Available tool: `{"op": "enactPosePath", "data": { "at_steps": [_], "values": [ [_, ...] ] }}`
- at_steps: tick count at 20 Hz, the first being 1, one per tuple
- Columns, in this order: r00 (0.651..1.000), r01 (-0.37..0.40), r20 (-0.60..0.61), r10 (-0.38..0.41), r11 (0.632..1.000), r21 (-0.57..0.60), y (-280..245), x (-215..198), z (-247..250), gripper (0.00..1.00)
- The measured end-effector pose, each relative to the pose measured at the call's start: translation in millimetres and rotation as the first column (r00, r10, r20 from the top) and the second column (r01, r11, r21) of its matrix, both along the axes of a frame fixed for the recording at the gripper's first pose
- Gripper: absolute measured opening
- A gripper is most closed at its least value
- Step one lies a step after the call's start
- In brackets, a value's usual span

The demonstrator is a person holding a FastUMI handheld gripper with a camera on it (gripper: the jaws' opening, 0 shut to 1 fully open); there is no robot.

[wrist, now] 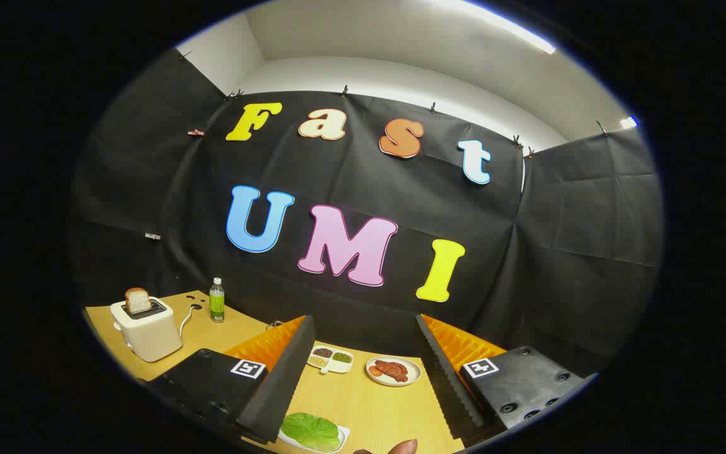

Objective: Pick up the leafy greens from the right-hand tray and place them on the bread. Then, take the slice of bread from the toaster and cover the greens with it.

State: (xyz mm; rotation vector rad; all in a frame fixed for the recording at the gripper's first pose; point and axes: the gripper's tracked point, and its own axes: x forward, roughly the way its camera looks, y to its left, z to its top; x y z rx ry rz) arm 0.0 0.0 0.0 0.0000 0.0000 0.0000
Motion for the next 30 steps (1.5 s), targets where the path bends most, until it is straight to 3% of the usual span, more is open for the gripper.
{"op": "enactPosePath", "data": {
  "at_steps": [20,23,26,30],
  "values": [
    [1.000,-0.019,-0.012,0.019,1.000,-0.009,4,1,-9,0.97],
    [0.992,-0.103,-0.076,0.105,0.994,0.027,21,3,-27,0.97],
    [0.941,-0.218,-0.252,0.226,0.974,0.059,43,6,-79,0.97],
    [0.826,-0.284,-0.481,0.293,0.954,0.093,49,0,-160,0.97]
  ]
}}
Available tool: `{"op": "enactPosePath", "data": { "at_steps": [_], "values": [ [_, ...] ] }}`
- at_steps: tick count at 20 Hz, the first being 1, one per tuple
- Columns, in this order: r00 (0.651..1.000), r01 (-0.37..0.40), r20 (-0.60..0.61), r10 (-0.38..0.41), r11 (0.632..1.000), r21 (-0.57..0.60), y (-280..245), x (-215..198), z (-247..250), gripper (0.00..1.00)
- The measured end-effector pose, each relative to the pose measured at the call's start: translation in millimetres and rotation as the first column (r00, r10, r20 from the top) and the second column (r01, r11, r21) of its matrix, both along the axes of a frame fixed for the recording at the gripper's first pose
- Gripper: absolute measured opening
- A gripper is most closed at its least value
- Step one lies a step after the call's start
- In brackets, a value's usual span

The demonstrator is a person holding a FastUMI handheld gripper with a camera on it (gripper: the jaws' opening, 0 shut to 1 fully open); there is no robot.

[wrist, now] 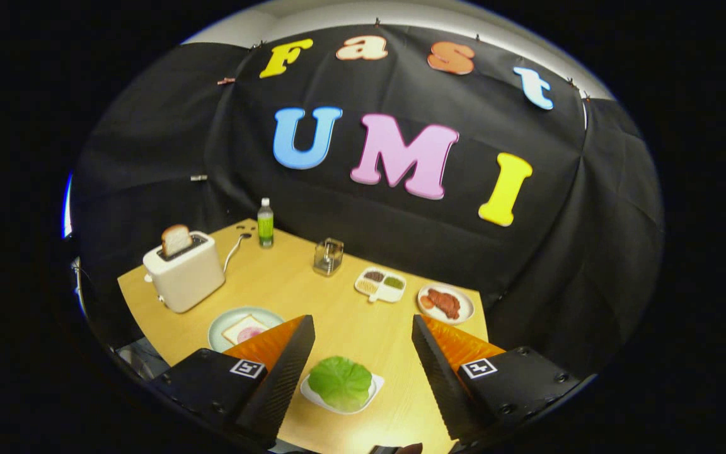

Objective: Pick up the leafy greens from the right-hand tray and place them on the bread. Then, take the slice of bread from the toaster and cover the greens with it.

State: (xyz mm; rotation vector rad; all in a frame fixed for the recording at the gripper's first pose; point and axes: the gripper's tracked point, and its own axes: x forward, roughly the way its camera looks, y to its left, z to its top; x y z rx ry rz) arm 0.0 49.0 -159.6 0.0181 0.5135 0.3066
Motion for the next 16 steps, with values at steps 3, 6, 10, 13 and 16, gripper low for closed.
{"op": "enactPosePath", "data": {
  "at_steps": [3,6,10,13,16],
  "values": [
    [0.985,-0.069,-0.160,0.067,0.998,-0.007,12,-10,-58,0.96],
    [0.944,-0.121,-0.311,0.111,0.993,-0.014,23,-16,-115,0.95],
    [0.887,-0.170,-0.437,0.147,0.985,-0.013,38,-17,-174,0.87],
    [0.842,-0.206,-0.512,0.169,0.978,-0.015,49,-16,-211,0.83],
    [0.803,-0.250,-0.564,0.189,0.968,-0.031,55,-17,-238,0.80]
  ]
}}
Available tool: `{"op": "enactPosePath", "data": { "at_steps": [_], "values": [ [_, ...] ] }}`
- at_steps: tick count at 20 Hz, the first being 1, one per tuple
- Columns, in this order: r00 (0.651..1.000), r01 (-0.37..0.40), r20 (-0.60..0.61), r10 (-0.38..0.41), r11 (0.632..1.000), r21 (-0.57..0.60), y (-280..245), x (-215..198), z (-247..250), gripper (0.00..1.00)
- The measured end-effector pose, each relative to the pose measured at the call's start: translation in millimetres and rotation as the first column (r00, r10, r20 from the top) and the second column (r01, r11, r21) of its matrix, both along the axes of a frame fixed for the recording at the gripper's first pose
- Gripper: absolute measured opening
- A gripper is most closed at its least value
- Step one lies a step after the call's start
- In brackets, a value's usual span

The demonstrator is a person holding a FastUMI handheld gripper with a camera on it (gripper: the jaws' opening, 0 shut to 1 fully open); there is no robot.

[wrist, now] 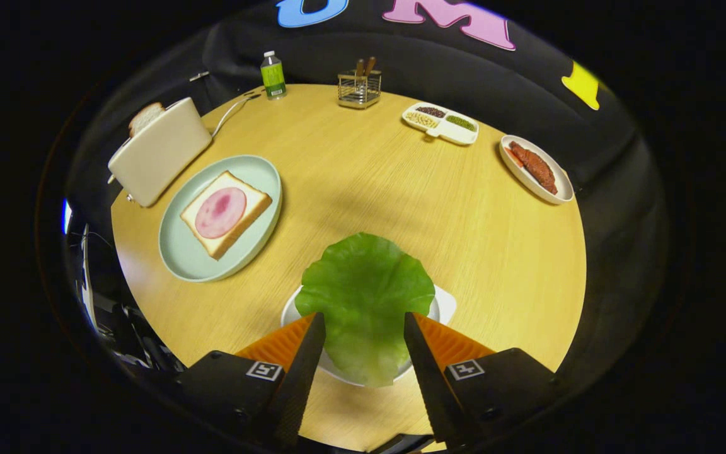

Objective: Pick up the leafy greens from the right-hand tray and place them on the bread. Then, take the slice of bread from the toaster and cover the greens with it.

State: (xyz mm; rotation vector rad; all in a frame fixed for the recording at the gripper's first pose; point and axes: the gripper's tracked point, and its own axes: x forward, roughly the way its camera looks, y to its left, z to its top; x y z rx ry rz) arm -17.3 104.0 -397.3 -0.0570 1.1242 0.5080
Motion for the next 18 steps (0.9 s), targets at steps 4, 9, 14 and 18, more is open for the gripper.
{"op": "enactPosePath", "data": {
  "at_steps": [4,9,14,18],
  "values": [
    [0.997,-0.025,-0.074,0.024,1.000,-0.008,4,-7,-21,0.70],
    [0.996,-0.014,-0.090,0.015,1.000,0.016,3,-8,-22,0.39],
    [0.998,0.010,-0.067,-0.009,1.000,0.024,3,-10,-8,0.06],
    [0.999,0.031,0.017,-0.032,0.995,0.100,11,-2,51,0.06]
  ]
}}
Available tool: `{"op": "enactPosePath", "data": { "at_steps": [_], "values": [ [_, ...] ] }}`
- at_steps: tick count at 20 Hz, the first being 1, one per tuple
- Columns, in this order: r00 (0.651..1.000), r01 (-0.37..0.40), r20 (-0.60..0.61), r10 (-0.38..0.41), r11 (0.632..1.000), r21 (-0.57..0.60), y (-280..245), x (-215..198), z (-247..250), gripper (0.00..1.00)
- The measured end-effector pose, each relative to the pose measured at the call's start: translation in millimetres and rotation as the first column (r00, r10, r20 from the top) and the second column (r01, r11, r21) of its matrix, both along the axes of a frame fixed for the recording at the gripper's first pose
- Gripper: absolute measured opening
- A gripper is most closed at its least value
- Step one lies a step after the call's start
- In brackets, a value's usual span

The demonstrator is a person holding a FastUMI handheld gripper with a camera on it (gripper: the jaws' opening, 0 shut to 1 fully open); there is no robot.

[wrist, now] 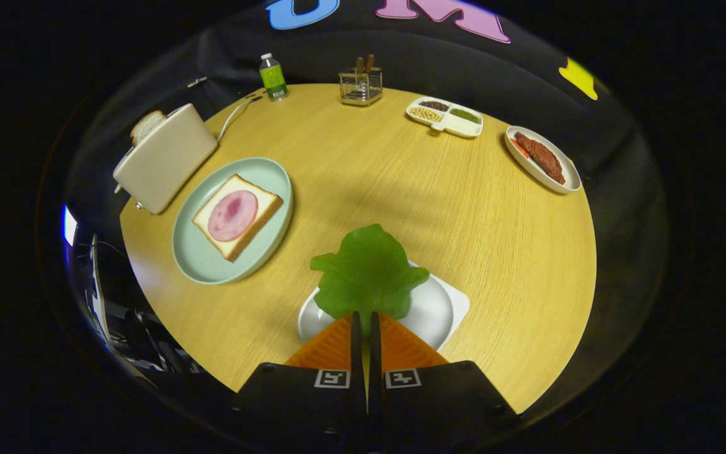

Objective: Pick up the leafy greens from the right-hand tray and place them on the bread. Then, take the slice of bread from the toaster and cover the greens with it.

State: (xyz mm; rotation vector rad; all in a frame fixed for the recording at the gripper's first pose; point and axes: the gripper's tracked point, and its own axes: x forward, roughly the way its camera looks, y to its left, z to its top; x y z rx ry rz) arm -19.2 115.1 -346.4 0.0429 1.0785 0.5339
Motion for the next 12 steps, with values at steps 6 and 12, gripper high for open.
{"op": "enactPosePath", "data": {
  "at_steps": [6,12],
  "values": [
    [0.995,-0.063,0.082,0.055,0.994,0.094,77,17,73,0.06],
    [0.991,-0.112,0.083,0.104,0.989,0.098,160,23,84,0.06]
  ]
}}
